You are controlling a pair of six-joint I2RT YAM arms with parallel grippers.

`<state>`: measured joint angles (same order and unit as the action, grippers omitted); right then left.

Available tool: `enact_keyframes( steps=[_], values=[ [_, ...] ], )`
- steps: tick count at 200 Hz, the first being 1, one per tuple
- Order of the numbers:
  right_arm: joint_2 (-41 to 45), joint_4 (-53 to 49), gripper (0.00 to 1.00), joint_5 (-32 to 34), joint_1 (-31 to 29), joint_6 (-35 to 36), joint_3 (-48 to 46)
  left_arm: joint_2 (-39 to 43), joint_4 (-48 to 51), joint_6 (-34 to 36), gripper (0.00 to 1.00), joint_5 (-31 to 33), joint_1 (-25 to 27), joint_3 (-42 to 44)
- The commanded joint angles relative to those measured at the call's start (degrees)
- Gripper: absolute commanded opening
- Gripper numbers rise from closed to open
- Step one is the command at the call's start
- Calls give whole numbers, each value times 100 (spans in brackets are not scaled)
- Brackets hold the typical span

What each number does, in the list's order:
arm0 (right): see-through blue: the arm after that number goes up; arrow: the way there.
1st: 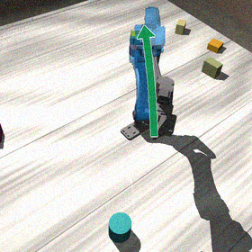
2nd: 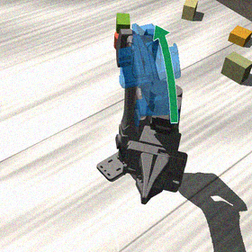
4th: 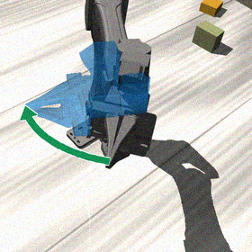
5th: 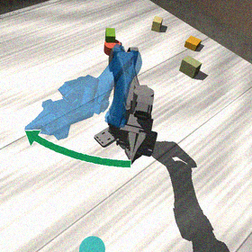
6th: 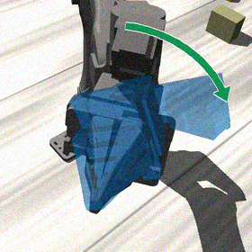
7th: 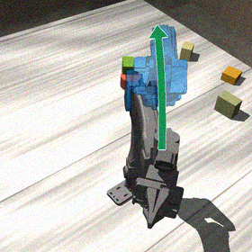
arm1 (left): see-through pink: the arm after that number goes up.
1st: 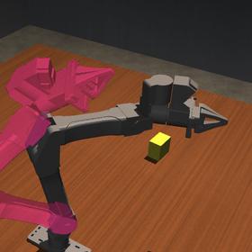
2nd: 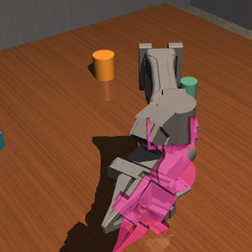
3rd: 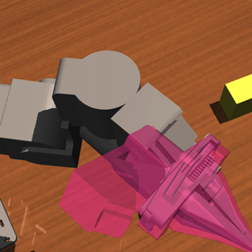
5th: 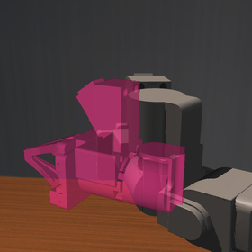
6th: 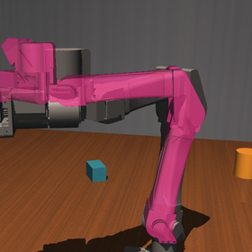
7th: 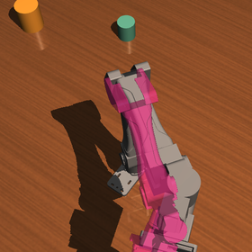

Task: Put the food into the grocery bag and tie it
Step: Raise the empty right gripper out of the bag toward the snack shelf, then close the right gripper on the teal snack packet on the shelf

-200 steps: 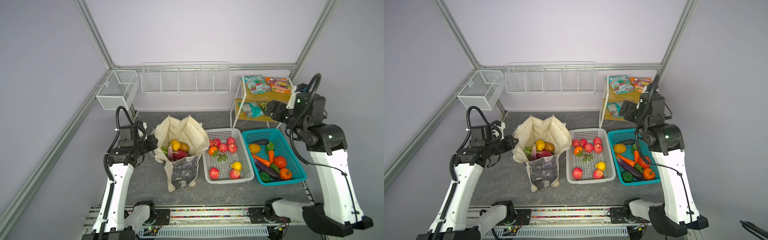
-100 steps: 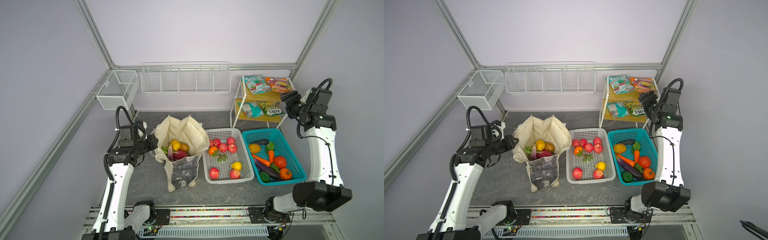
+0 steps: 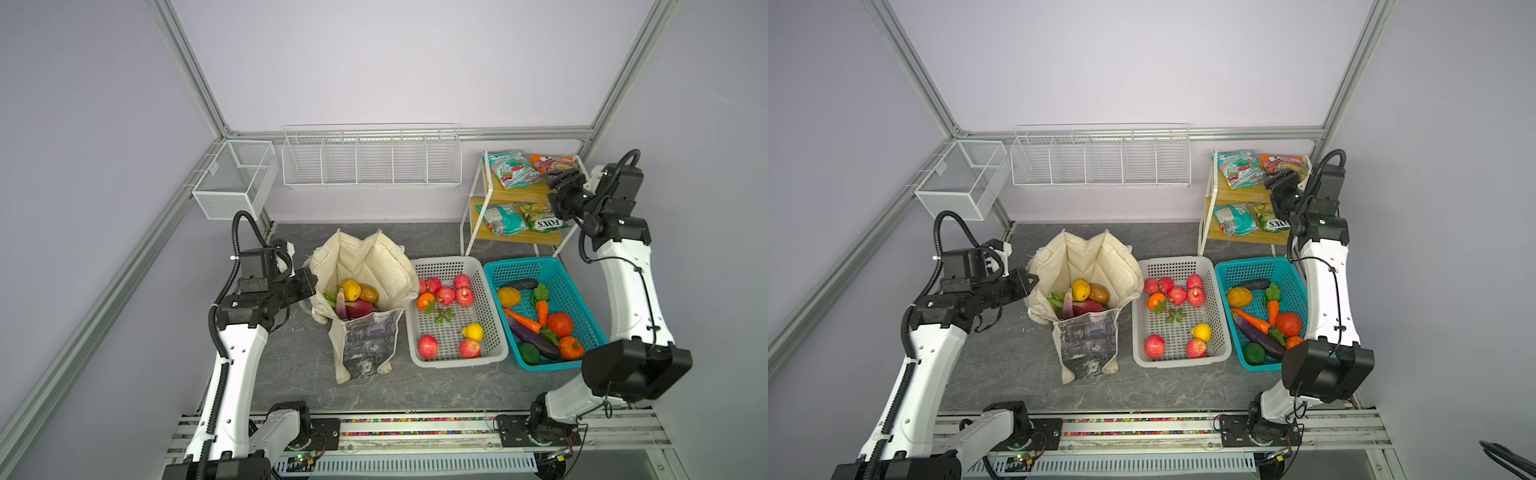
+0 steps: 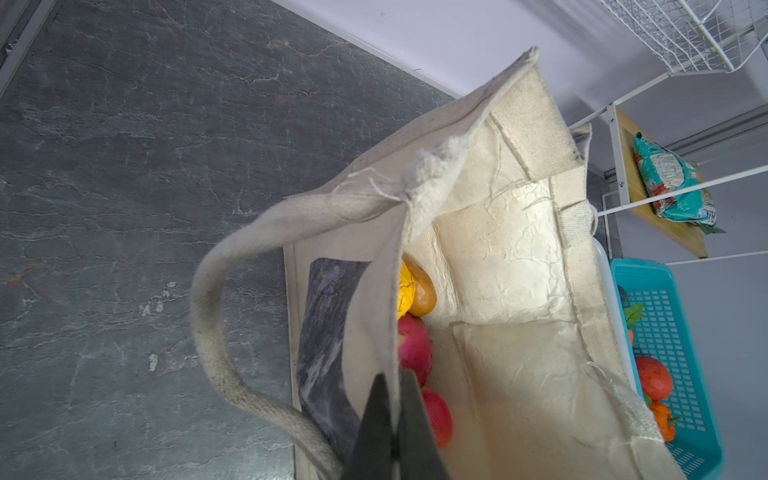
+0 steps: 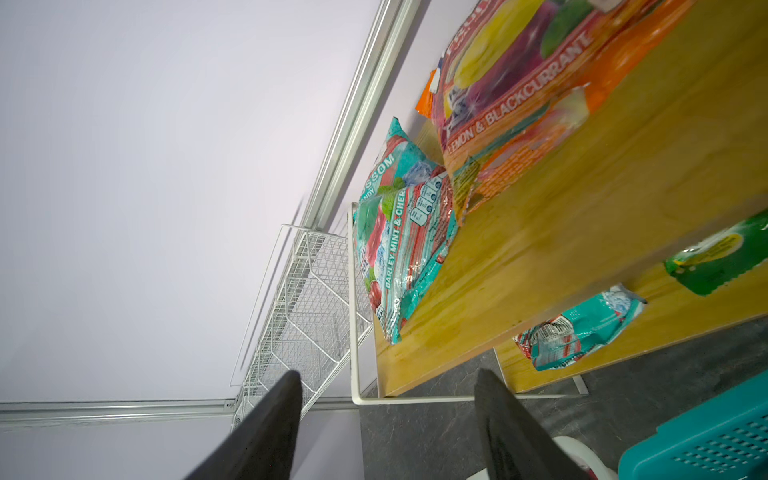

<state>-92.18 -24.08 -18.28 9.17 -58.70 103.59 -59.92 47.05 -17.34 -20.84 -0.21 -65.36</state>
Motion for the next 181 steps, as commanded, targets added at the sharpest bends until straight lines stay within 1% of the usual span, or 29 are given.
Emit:
enact_keyframes(
  steps=[1,46,82,115,134,181],
  values=[
    [-195,107,67,75,-63,-174,184,-16,-83,11,0,-53,30,-158],
    [-620,128,65,147,-125,-292,431,-26,-75,29,0,-78,30,-162],
    [-1013,8,63,99,-188,-293,882,-17,-86,38,0,-69,30,-152],
    [-1220,57,61,158,-254,-380,952,-13,-101,29,0,-72,30,-135],
    [-1308,78,57,184,-278,-422,992,-18,-91,38,0,-56,30,-143],
    [-1425,71,44,281,-332,-491,1085,-24,-108,38,0,-70,30,-125]
  ],
)
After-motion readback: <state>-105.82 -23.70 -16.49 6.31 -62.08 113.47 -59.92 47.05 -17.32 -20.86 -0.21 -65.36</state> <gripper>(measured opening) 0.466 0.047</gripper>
